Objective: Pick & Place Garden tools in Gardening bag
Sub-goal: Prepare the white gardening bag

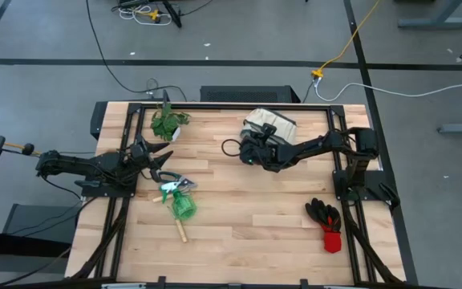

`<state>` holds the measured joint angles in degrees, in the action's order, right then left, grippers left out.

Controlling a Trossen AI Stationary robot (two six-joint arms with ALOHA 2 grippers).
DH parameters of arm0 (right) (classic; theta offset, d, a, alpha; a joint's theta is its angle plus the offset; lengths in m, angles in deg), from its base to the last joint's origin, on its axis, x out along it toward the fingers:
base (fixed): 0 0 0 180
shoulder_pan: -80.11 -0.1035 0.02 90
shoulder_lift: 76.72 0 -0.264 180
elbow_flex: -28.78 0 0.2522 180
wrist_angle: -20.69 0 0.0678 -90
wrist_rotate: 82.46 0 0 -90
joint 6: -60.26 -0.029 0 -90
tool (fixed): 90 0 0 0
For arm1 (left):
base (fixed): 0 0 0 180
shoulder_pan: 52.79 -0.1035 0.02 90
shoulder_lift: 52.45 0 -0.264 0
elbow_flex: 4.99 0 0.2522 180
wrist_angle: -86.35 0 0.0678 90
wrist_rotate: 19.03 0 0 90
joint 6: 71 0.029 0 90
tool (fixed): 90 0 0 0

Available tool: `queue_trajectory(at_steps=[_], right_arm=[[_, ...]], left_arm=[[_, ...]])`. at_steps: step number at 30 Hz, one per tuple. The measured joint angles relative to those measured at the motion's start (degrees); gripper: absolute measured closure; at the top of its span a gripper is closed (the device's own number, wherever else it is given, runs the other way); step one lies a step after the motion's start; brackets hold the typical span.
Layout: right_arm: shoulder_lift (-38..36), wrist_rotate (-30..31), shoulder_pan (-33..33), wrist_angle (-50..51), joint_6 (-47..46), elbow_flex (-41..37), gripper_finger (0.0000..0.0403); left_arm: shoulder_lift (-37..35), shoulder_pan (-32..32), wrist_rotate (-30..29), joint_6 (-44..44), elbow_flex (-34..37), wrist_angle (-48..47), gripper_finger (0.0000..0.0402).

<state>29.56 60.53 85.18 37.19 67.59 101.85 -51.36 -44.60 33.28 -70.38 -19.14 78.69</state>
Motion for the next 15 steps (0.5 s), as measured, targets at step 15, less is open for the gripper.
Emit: queue_trajectory(at_steps=[15], right_arm=[[-0.1, -3.1, -3.8, 18.8, -5.4, 13.4, 0.0403]], left_arm=[[0.0, 0.0, 0.0, 0.0, 0.0, 0.0, 0.0234]])
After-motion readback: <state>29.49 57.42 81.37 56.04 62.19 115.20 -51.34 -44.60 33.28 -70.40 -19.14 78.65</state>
